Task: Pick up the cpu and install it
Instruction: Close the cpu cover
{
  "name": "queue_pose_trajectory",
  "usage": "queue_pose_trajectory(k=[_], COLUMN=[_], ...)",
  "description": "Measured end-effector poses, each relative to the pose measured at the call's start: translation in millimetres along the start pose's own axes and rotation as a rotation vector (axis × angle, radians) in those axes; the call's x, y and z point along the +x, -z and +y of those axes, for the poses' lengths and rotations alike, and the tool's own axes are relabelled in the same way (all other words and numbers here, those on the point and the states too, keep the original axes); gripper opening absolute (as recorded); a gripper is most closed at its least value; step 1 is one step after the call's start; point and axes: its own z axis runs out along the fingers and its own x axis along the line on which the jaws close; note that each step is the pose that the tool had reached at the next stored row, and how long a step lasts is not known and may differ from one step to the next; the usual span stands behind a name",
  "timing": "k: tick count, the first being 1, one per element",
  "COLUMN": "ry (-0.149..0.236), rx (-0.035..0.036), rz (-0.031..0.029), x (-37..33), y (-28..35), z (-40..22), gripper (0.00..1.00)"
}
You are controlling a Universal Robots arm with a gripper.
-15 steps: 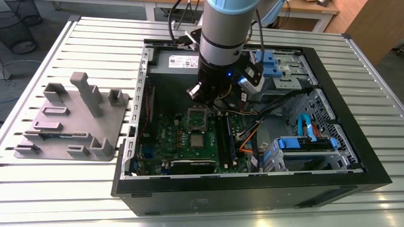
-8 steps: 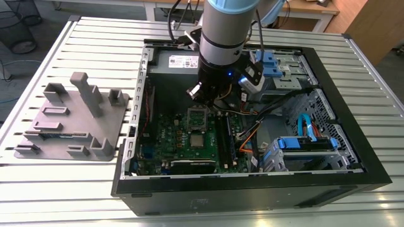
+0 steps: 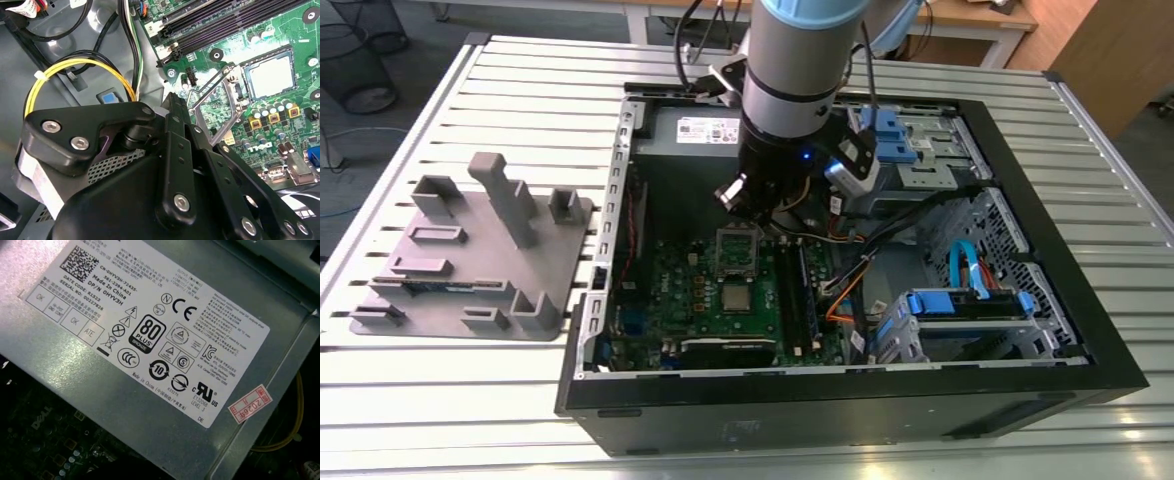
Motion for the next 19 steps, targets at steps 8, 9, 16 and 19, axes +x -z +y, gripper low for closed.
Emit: queue_pose_trajectory(k=[8, 9, 16, 19], ry=[0.007, 0.007, 0.028, 0.045], rx=[-0.0043, -0.0043, -0.0046, -0.0050], rz=[0.0064, 0.0064, 0.0091, 0.0111], x=[-1.1, -1.1, -1.2, -1.3], y=[0.6, 0.6, 0.6, 0.9], z=[-0.7, -0.7, -0.8, -0.7], gripper=[0.11, 0.11, 0.11, 0.11])
